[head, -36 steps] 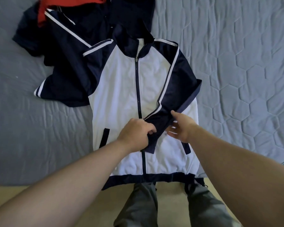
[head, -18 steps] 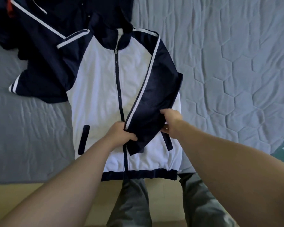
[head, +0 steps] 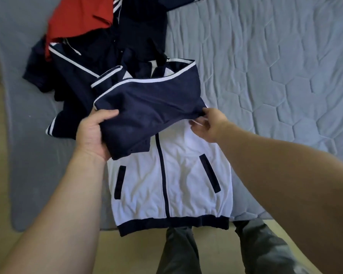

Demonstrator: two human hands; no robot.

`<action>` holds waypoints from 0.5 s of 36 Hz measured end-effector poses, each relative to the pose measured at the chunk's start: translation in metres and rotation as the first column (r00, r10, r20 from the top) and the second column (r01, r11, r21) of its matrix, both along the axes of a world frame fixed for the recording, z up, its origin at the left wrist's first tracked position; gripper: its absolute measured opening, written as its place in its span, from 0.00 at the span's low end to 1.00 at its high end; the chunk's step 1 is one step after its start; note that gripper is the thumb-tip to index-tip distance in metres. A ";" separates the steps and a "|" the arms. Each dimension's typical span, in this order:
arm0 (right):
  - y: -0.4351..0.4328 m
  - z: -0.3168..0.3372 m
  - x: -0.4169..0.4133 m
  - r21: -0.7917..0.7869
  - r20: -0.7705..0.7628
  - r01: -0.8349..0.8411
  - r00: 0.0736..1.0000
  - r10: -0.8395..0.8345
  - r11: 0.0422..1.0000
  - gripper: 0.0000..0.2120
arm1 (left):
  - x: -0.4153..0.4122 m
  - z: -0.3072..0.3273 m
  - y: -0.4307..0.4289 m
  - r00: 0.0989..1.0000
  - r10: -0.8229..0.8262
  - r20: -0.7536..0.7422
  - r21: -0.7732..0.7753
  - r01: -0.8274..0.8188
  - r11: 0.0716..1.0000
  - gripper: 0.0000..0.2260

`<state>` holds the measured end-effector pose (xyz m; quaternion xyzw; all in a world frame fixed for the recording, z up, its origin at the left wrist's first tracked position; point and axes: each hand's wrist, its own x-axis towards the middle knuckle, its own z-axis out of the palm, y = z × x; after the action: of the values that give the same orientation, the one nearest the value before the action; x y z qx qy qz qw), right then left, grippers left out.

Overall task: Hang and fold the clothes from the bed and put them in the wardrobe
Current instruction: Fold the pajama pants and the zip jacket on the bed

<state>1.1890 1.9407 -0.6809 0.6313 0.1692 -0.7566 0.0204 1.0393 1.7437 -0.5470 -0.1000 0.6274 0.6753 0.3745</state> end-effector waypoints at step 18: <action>0.000 -0.015 0.003 0.013 0.080 0.048 0.996 -0.048 0.999 0.08 | -0.012 -0.123 -0.102 0.844 -0.528 0.097 -0.906 0.294 0.304 0.06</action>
<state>1.1924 1.9410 -0.6962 0.6651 0.1572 -0.7300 0.0055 1.0269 1.6415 -0.6701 -0.0432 0.9275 0.1218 0.3508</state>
